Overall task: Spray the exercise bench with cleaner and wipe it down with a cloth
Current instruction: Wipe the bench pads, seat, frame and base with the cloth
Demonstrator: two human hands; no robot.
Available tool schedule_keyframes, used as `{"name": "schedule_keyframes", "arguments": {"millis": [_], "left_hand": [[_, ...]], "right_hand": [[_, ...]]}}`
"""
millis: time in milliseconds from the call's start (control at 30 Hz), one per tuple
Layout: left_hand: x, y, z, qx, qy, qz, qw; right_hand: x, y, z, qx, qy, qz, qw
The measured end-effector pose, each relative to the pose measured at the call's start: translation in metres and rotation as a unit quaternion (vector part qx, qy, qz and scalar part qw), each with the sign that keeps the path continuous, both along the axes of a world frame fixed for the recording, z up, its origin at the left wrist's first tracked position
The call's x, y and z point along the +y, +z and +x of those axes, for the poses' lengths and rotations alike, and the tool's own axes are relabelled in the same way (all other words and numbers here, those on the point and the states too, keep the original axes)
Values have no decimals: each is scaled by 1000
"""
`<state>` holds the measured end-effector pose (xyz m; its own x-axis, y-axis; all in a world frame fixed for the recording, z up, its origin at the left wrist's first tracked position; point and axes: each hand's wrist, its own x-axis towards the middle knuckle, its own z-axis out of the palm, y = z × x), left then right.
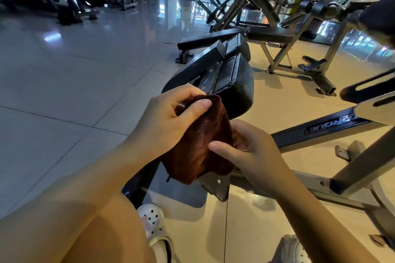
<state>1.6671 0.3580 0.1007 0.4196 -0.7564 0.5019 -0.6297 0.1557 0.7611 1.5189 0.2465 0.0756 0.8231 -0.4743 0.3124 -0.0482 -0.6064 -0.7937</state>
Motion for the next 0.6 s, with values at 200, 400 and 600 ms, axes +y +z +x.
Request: {"name": "schedule_keyframes", "arguments": {"millis": [200, 400, 600], "left_hand": [[19, -1, 11, -57, 59, 42, 996], [13, -30, 8, 33, 19, 123, 992], [10, -41, 45, 42, 55, 265, 962]], "right_hand": [[2, 1, -3, -5, -135, -131, 982], [-10, 15, 18, -134, -135, -526, 829], [-83, -20, 43, 48, -43, -746, 663]]}}
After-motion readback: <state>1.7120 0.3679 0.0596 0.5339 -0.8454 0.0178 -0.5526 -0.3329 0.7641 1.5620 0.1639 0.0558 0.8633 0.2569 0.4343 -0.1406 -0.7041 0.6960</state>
